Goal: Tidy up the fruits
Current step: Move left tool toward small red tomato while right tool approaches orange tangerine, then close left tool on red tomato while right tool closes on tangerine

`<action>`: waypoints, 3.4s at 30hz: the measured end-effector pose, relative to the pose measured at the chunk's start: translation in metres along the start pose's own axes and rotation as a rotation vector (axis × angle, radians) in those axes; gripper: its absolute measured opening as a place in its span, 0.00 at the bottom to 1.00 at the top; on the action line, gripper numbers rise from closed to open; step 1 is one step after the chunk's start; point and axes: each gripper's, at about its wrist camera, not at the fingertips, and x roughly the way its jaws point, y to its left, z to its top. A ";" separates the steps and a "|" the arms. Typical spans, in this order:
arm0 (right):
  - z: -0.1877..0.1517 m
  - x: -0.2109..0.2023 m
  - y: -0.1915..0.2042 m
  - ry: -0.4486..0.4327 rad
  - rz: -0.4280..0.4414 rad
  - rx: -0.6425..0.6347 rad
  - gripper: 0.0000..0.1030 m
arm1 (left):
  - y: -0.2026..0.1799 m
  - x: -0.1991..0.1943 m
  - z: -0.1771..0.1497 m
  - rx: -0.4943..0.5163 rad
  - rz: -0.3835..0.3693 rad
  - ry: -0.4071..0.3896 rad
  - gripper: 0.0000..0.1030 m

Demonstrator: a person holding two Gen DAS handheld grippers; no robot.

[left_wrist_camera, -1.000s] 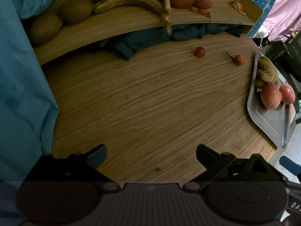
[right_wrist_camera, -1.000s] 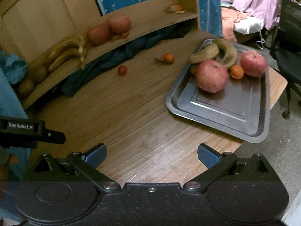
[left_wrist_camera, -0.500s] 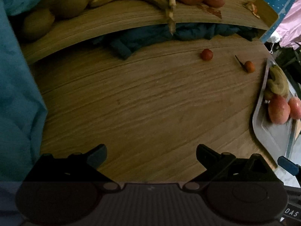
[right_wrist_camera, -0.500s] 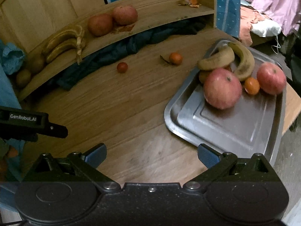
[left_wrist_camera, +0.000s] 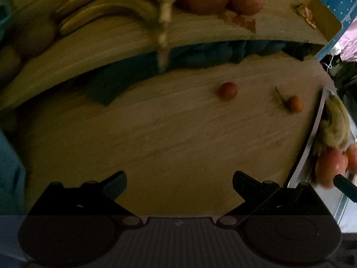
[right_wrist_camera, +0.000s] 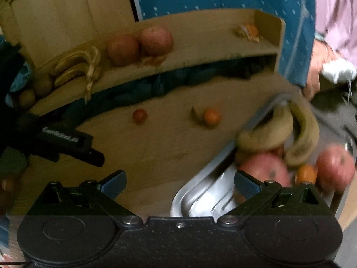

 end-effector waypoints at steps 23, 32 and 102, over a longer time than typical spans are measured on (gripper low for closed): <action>0.067 0.084 -0.055 0.048 0.047 -0.248 0.99 | -0.058 0.049 0.069 -0.057 0.064 -0.022 1.00; 0.072 0.099 -0.056 0.067 0.077 -0.269 0.99 | -0.068 0.060 0.077 -0.067 0.060 -0.033 1.00; 0.070 0.113 -0.047 0.074 0.067 -0.276 0.32 | -0.100 0.057 0.054 0.111 0.038 -0.221 0.23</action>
